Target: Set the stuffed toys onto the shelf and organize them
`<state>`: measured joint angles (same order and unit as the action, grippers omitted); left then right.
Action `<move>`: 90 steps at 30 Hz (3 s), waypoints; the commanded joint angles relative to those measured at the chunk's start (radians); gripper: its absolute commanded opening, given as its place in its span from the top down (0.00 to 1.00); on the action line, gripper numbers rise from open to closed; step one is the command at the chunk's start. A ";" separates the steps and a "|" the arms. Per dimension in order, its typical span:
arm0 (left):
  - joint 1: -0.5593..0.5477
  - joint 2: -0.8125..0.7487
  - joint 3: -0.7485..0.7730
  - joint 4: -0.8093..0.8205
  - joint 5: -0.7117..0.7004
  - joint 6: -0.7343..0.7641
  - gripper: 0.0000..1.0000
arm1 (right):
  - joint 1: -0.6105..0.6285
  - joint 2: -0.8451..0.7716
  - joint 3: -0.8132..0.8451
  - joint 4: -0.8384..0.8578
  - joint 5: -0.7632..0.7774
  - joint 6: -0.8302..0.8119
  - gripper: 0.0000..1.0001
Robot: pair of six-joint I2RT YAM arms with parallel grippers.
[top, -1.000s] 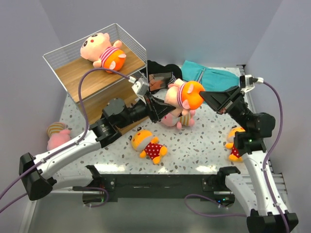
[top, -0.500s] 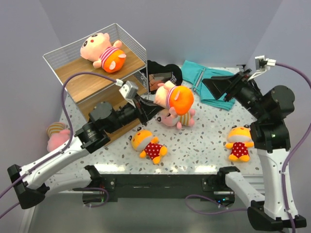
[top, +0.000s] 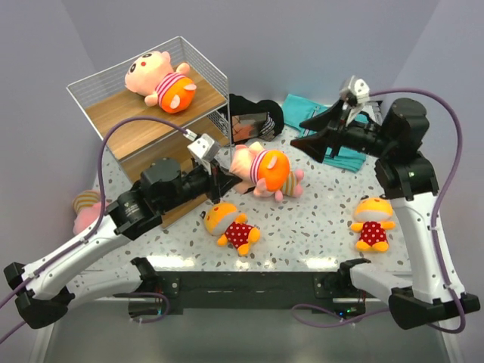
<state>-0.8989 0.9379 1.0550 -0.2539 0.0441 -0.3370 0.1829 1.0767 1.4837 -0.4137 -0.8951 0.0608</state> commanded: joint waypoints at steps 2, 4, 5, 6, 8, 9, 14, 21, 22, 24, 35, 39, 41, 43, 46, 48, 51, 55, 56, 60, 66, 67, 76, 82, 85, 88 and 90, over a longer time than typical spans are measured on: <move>-0.005 0.021 0.094 -0.128 -0.088 0.003 1.00 | 0.082 -0.043 -0.026 -0.143 -0.151 -0.272 0.37; -0.005 0.035 0.112 -0.156 -0.090 0.003 1.00 | 0.084 -0.069 -0.068 -0.148 -0.175 -0.306 0.36; -0.005 0.038 0.123 -0.163 -0.089 0.004 1.00 | 0.084 -0.092 -0.082 -0.142 -0.182 -0.325 0.35; -0.005 0.045 0.129 -0.176 -0.087 0.004 1.00 | 0.084 -0.101 -0.095 -0.137 -0.188 -0.328 0.34; -0.005 0.053 0.140 -0.183 -0.084 0.007 1.00 | 0.084 -0.121 -0.125 -0.123 -0.199 -0.331 0.34; -0.006 0.058 0.143 -0.189 -0.081 0.007 1.00 | 0.087 -0.123 -0.131 -0.116 -0.205 -0.323 0.34; -0.005 0.064 0.151 -0.192 -0.076 0.013 1.00 | 0.130 -0.112 -0.157 -0.080 -0.196 -0.292 0.34; -0.005 0.078 0.188 -0.222 -0.070 0.019 1.00 | 0.239 -0.057 -0.117 -0.211 0.027 -0.372 0.34; -0.005 0.076 0.189 -0.220 -0.069 0.018 1.00 | 0.253 -0.055 -0.123 -0.203 0.047 -0.369 0.34; -0.006 0.078 0.189 -0.219 -0.066 0.015 1.00 | 0.306 -0.052 -0.137 -0.194 0.137 -0.377 0.35; -0.006 0.091 0.223 -0.237 -0.049 0.018 1.00 | 0.365 -0.086 -0.163 -0.085 0.329 -0.335 1.00; -0.006 0.079 0.221 -0.229 -0.049 0.021 0.91 | 0.363 -0.123 -0.171 -0.068 0.326 -0.306 1.00; -0.005 0.064 0.211 -0.217 -0.056 0.023 0.77 | 0.363 -0.136 -0.165 -0.056 0.358 -0.271 1.00; -0.005 0.050 0.207 -0.212 -0.062 0.023 0.57 | 0.363 -0.146 -0.151 -0.056 0.409 -0.256 1.00; -0.005 0.018 0.198 -0.205 -0.073 0.013 0.38 | 0.363 -0.165 -0.135 -0.059 0.449 -0.233 1.00; -0.005 -0.004 0.162 -0.185 -0.073 0.006 0.24 | 0.362 -0.178 -0.122 -0.062 0.476 -0.211 1.00; -0.005 -0.040 0.125 -0.148 -0.081 0.000 0.10 | 0.363 -0.193 -0.102 -0.074 0.504 -0.187 1.00; -0.005 -0.053 0.093 -0.128 -0.072 0.007 0.01 | 0.363 -0.195 -0.033 -0.094 0.584 -0.153 1.00; -0.005 -0.051 0.076 -0.125 -0.063 0.012 0.00 | 0.363 -0.190 -0.016 -0.105 0.616 -0.141 1.00; -0.005 -0.021 0.043 -0.107 -0.001 0.018 0.00 | 0.363 -0.166 0.062 -0.099 0.651 -0.098 1.00; -0.005 0.002 -0.001 -0.107 0.040 0.047 0.00 | 0.363 -0.110 0.176 -0.031 0.685 0.025 1.00; -0.006 0.001 -0.010 -0.108 0.046 0.061 0.00 | 0.362 -0.100 0.185 0.002 0.693 0.058 1.00; -0.005 -0.042 -0.098 -0.082 0.010 0.125 0.00 | 0.363 0.028 0.331 0.185 0.587 0.227 1.00; -0.005 -0.024 -0.116 -0.062 -0.032 0.167 0.00 | 0.363 0.071 0.357 0.366 0.542 0.341 1.00; -0.006 -0.011 -0.122 -0.077 -0.023 0.174 0.00 | 0.363 0.100 0.377 0.409 0.551 0.396 1.00; -0.005 -0.011 -0.133 -0.070 0.003 0.173 0.00 | 0.363 0.129 0.383 0.466 0.562 0.450 1.00; -0.005 -0.014 -0.144 -0.070 0.036 0.170 0.00 | 0.369 0.143 0.392 0.496 0.567 0.485 1.00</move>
<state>-0.8993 0.9291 0.9314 -0.3733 0.0364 -0.1890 0.5442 1.2022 1.8252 -0.0784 -0.3325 0.4362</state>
